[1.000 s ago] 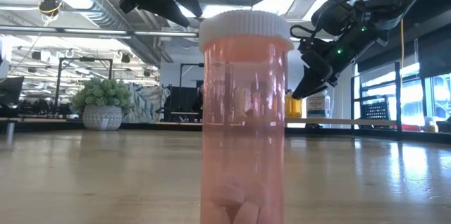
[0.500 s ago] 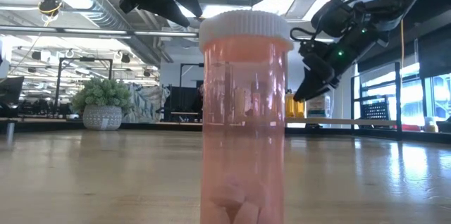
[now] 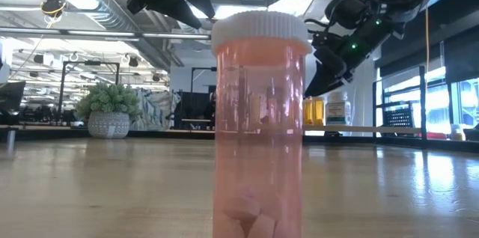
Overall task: Pick and place medicine bottles onto shelf by color
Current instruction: Put the pink pill bottle on the shelf aligned with the other pink pill bottles
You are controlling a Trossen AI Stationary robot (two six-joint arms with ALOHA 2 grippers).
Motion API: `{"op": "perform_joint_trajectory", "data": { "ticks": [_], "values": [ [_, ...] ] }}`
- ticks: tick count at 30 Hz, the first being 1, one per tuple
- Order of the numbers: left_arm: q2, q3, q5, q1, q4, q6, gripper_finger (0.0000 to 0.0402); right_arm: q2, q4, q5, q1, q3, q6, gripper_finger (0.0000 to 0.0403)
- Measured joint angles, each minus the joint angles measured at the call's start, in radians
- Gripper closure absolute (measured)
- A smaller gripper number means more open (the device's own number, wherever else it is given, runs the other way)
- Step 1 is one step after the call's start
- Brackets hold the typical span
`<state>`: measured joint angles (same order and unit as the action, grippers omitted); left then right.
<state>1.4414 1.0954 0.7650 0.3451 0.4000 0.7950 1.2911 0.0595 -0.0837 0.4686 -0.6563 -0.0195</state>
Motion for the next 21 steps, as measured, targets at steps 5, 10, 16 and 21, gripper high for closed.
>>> {"op": "perform_joint_trajectory", "data": {
  "ticks": [5,10,16,21],
  "values": [
    [0.0,0.0,0.0,0.0,0.0,0.006,0.0237,-0.002,0.068,-0.094,0.0,-0.052,0.005,0.0187],
    [0.0,0.0,-0.004,0.002,0.0,0.006,0.0237,-0.058,0.192,-0.07,-0.021,-0.112,0.009,0.0187],
    [0.0,0.001,-0.14,0.032,-0.018,-0.053,0.0237,-0.23,0.304,-0.007,-0.105,-0.173,0.063,0.0187],
    [0.0,0.001,-0.293,0.098,-0.14,-0.209,0.0237,-0.381,0.338,0.184,-0.209,-0.192,0.19,0.0187]
  ]
}}
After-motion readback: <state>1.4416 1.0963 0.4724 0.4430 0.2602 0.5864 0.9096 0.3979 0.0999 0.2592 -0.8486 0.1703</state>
